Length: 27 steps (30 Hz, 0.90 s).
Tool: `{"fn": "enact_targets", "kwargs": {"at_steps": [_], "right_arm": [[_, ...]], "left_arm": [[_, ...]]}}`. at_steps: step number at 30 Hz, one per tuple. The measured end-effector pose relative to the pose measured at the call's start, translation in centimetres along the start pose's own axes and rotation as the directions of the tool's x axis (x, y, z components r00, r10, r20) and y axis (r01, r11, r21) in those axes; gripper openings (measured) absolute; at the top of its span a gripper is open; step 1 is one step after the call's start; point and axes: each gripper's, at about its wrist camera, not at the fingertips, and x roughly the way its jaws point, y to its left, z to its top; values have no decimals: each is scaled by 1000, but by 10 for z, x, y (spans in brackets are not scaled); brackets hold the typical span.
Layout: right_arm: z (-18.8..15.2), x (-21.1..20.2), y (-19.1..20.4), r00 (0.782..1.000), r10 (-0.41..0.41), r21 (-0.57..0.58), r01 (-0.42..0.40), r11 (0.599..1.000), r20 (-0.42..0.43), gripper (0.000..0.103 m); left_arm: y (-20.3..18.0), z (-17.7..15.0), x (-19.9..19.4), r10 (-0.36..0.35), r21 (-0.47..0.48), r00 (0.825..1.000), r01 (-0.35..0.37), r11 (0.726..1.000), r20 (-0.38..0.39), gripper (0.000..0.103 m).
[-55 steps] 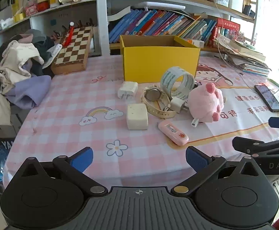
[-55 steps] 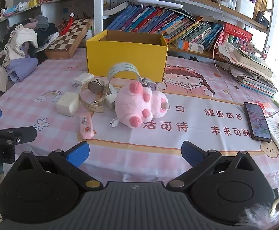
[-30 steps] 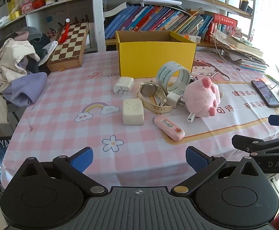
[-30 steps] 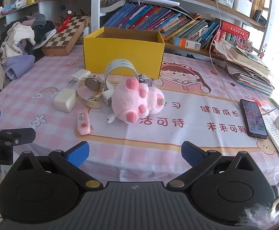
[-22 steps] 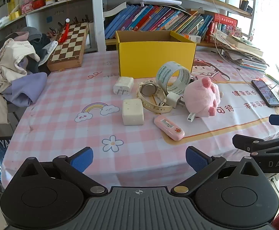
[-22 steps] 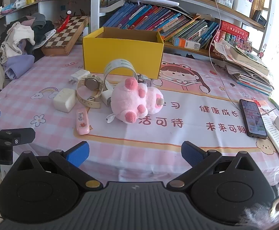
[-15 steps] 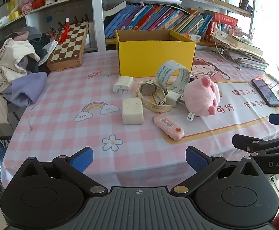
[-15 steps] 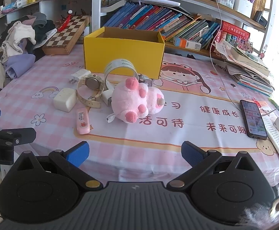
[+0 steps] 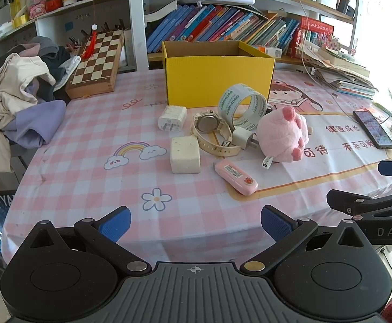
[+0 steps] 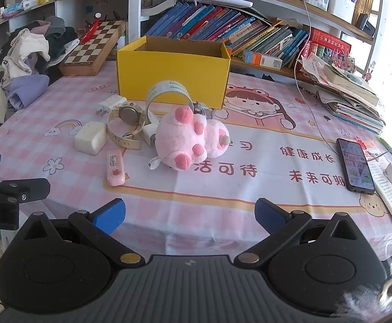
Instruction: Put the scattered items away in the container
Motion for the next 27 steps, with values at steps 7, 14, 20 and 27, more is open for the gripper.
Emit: {"fn": "enact_targets", "kwargs": {"at_steps": [7,14,20,27], "right_arm": [[1,0,0,1000,1,1,-1,1000,-2,103],[1,1,0,1000,-2,-5,2,1000,-6,103],[1,2,0,1000,-4,-6,4,1000,-10,103],[1,5,0,1000,-4,-5,4,1000,-10,103]], "left_arm": [[0,0,1,-4,6,1000,4,1000,-10,103],[0,1,2,0,4,1000,0,1000,-13,103],[0,1,3,-3,4,1000,3,1000,-16,103],[1,1,4,-2,3,1000,2,1000,-19,103]]}}
